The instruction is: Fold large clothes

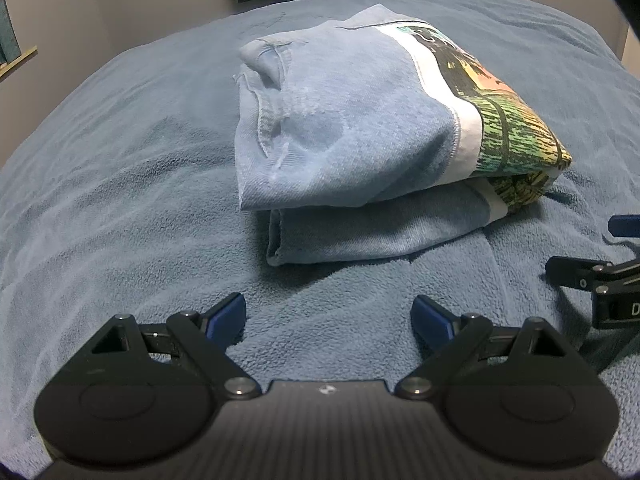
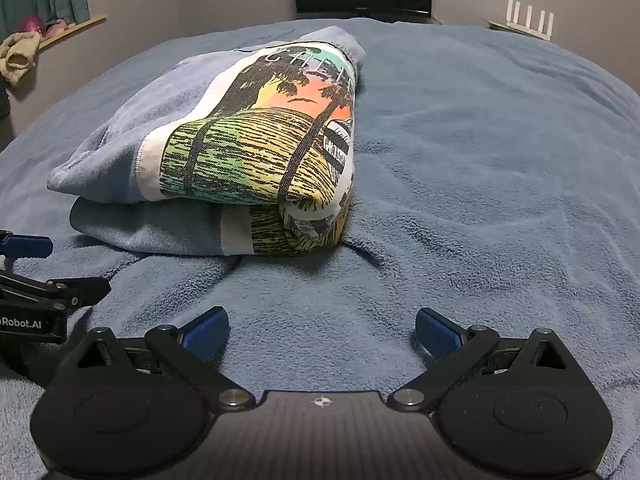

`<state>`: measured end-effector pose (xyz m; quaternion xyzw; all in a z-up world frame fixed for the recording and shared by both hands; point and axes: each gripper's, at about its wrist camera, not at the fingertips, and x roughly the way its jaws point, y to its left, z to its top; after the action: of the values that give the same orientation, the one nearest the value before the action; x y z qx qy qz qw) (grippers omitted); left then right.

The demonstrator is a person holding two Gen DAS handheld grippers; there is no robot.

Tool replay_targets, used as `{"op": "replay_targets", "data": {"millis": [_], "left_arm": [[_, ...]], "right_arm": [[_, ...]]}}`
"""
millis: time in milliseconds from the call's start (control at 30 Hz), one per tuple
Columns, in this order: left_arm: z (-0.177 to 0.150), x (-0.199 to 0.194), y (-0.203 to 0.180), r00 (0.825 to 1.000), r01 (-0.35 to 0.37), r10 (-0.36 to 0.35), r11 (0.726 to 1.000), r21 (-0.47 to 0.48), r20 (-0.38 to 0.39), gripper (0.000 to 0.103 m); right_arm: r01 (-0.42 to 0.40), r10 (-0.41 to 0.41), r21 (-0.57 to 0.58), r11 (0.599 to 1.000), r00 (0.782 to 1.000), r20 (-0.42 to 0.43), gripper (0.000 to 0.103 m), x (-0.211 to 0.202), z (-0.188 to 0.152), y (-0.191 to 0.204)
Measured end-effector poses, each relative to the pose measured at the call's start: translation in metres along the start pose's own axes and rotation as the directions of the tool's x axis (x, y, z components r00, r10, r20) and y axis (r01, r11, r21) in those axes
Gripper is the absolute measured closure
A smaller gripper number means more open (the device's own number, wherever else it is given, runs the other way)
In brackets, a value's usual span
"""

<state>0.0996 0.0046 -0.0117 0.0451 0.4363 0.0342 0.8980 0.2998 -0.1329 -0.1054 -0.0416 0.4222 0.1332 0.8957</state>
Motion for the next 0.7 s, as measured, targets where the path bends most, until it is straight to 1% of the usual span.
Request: {"op": "replay_targets", "data": {"millis": [700], "left_arm": [[0.0006,0.0003,0.001,1.0,0.001,-0.001,1.0,-0.009,-0.004,0.012]], "right_arm": [[0.002,-0.002,0.002,1.0,1.0,-0.013,0.002,0.0009,-0.0003,-0.0015]]}}
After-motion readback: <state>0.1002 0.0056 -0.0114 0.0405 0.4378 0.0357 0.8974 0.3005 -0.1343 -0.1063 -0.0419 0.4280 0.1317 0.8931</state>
